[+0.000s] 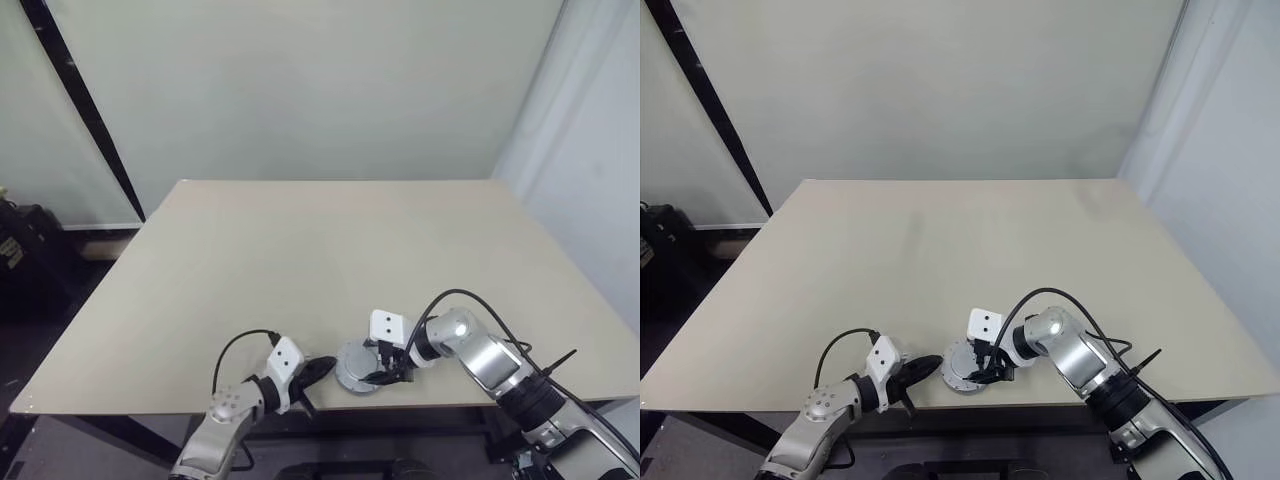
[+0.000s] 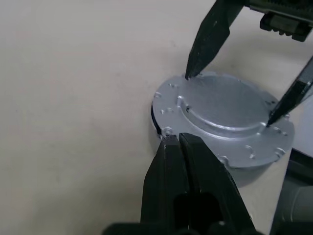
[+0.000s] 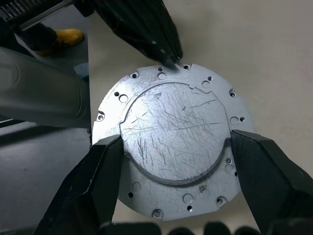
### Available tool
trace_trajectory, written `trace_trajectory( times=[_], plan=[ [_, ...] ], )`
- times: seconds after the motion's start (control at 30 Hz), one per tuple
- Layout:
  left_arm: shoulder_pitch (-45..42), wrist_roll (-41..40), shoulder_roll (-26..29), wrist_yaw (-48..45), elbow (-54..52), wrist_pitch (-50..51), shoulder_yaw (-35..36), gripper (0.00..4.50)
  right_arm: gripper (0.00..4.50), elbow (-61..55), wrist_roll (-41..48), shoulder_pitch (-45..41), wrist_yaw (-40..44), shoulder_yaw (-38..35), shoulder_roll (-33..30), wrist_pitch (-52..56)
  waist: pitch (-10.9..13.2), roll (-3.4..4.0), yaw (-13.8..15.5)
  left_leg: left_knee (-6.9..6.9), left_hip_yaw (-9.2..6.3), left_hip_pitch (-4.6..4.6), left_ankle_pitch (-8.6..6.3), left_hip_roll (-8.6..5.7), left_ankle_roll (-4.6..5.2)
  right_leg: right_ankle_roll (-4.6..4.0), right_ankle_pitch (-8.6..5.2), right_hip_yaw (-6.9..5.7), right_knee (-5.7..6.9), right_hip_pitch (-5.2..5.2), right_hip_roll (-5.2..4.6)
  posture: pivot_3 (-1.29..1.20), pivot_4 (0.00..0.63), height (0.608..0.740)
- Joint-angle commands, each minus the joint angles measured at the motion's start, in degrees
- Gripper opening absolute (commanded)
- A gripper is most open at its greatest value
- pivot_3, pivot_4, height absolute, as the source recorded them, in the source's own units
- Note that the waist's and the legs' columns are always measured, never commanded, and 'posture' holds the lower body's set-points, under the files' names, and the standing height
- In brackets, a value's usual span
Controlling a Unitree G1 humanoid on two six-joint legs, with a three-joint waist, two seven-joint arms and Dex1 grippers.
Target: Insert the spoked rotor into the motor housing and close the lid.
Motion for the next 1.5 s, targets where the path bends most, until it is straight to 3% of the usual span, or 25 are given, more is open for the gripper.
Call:
trace_trajectory(
  times=[0.03, 0.6, 1.07, 1.1, 1.17, 1.5],
  plan=[
    [-1.4, 0.78, -0.42, -0.78, 0.3, -1.69, -1.17, 0.0, 3.22, -1.39, -0.72, 0.58, -0.77, 0.33, -0.32, 1.11, 0.0, 0.0, 0.0, 0.0, 0.0, 0.0, 0.0, 0.0, 0.0, 0.0, 0.0, 0.0, 0.0, 0.0, 0.0, 0.0, 0.0, 0.74],
    [-1.98, -0.23, -0.18, -2.39, -0.58, -1.16, -1.01, 0.0, 3.22, -3.41, -1.01, 2.15, -5.76, 0.91, 1.27, 8.41, -0.04, 0.02, -0.02, 0.0, -0.02, 0.1, 0.0, 0.0, 0.0, -0.01, 0.0, 0.0, 0.0, 0.07, 0.0, 0.0, 0.0, 0.74],
    [-3.64, 4.94, 1.06, -2.13, 3.5, -2.1, -4.19, 0.0, 3.22, -3.3, 0.85, 1.99, -6.4, -1.2, 1.78, 7.9, -0.08, 0.06, 0.01, 0.0, -0.03, 0.23, 0.0, 0.0, 0.0, -0.01, 0.0, 0.0, 0.0, 0.12, 0.0, 0.0, 0.0, 0.74],
    [-3.69, 5.02, 1.01, -2.08, 3.59, -2.13, -4.24, 0.0, 3.95, -3.41, 1.26, 1.89, -6.58, -1.8, 2.03, 8.26, -0.08, 0.06, 0.01, 0.0, -0.04, 0.23, 0.0, 0.0, 0.0, -0.01, 0.0, 0.0, 0.0, 0.12, 0.0, 0.0, 0.0, 0.74],
    [-3.76, 5.29, 0.95, -2.06, 3.78, -2.2, -4.32, 0.0, 4.47, -3.81, 2.42, 1.73, -6.85, -3.01, 2.58, 9.38, -0.07, 0.11, 0.1, 0.0, -0.03, 0.21, 0.0, 0.0, 0.0, -0.02, 0.0, 0.0, 0.0, 0.1, 0.0, 0.0, 0.0, 0.74],
    [-4.1, 5.75, 1.0, -1.97, 4.56, -2.55, -4.72, 0.0, 4.47, -4.38, 9.01, 0.23, -11.19, -11.81, 5.51, 18.25, -0.07, 0.12, 0.28, 0.0, -0.03, 0.12, 0.0, 0.0, 0.0, -0.02, 0.0, 0.01, -0.06, 0.06, -0.02, 0.0, 0.0, 0.74]
  ],
)
